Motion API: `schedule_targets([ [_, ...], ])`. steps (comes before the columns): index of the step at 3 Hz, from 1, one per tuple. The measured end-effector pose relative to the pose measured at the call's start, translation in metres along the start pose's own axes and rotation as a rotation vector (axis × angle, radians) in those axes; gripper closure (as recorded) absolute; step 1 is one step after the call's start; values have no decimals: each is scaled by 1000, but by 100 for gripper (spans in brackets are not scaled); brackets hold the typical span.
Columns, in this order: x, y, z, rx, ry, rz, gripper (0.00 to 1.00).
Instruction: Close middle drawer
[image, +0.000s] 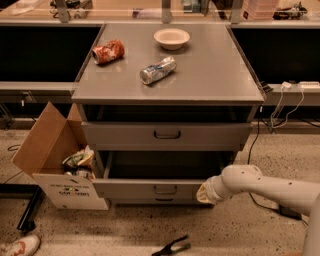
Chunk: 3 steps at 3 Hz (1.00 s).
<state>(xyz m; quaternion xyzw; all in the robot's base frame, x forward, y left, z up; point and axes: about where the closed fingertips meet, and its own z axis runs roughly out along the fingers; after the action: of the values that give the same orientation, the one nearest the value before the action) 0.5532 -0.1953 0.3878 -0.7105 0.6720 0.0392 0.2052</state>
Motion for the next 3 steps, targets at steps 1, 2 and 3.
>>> schedule_targets([
  [1, 0, 0, 0, 0, 0, 0, 50],
  [2, 0, 0, 0, 0, 0, 0, 27],
  [3, 0, 0, 0, 0, 0, 0, 0],
])
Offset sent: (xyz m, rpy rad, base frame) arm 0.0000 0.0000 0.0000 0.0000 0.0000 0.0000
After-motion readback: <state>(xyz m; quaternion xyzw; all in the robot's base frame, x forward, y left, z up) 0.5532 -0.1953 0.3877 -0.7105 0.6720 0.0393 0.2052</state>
